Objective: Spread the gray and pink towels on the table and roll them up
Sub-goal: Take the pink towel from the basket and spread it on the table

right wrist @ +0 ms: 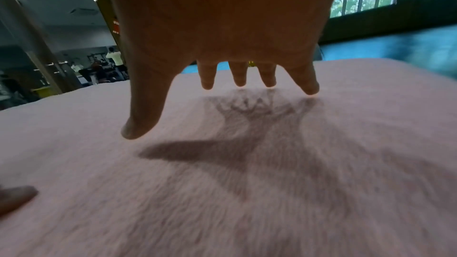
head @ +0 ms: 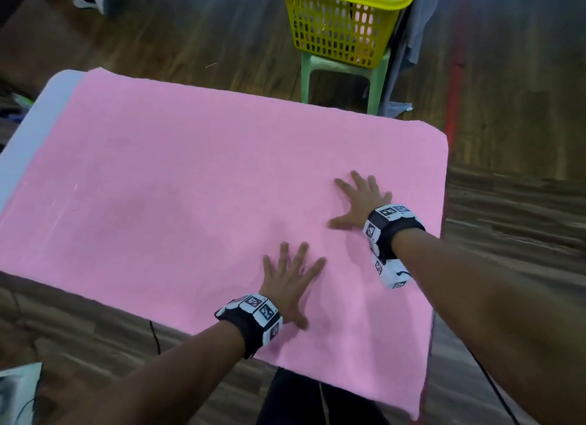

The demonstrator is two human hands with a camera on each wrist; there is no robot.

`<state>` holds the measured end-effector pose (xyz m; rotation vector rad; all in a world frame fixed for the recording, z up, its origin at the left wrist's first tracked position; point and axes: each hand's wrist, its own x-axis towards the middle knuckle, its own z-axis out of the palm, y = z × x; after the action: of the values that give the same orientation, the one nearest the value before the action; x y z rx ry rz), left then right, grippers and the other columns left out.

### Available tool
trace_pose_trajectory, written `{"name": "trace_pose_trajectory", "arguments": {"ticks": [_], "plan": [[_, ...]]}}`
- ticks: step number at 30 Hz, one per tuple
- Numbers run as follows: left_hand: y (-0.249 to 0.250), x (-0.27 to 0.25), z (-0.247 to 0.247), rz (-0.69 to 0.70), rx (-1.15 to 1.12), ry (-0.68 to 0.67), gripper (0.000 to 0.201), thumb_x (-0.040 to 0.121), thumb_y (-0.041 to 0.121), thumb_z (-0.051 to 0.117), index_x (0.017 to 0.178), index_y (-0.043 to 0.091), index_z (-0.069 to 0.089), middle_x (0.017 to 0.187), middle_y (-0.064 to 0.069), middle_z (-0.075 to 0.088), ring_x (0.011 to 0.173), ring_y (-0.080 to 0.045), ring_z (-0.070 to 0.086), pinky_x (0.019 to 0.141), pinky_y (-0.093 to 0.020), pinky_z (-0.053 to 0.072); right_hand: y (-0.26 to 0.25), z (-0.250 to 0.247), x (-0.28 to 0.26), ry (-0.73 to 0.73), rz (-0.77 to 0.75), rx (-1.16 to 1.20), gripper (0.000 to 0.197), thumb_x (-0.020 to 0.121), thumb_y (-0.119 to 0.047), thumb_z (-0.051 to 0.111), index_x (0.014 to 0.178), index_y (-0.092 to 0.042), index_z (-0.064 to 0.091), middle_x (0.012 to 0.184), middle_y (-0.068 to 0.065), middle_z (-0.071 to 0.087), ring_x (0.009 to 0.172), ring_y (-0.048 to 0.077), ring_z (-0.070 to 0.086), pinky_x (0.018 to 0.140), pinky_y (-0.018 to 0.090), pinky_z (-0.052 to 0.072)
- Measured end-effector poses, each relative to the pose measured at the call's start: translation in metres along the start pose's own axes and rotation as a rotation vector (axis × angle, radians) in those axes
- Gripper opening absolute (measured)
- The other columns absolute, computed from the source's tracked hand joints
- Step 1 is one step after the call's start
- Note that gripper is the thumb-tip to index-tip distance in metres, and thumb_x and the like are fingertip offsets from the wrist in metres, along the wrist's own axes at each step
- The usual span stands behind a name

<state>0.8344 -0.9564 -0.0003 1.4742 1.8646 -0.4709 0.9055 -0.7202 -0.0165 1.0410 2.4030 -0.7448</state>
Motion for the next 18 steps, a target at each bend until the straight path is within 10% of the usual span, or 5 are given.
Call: {"name": "trace_pose_trajectory", "arguments": {"ticks": [10,18], "plan": [[0.054,0.016,0.005,0.065,0.031,0.004,0.135,0.056,0.061,0.079,0.143,0.039,-0.023,0.148,-0.006,-0.038,0.13,-0.047,-0.035,0.099,-0.077,-0.005,0.067,0.018,-0.028,0.143,0.06,-0.015,0.095,0.068,-0.081,0.05,0.147,-0.045,0.011,0.159,-0.011,-0.009,0.146,0.025,-0.009,0.112,0.064,0.001],[0.0,0.005,-0.001,-0.003,-0.018,0.086,0.131,0.057,0.064,0.076,0.143,0.043,-0.021,0.15,-0.002,-0.036,0.134,-0.044,-0.031,0.108,-0.068,-0.002,0.016,-0.001,-0.009,0.099,-0.027,-0.076,0.103,0.065,-0.082,0.054,0.147,-0.045,0.004,0.159,-0.007,-0.01,0.145,0.03,-0.01,0.113,0.061,-0.003]]}}
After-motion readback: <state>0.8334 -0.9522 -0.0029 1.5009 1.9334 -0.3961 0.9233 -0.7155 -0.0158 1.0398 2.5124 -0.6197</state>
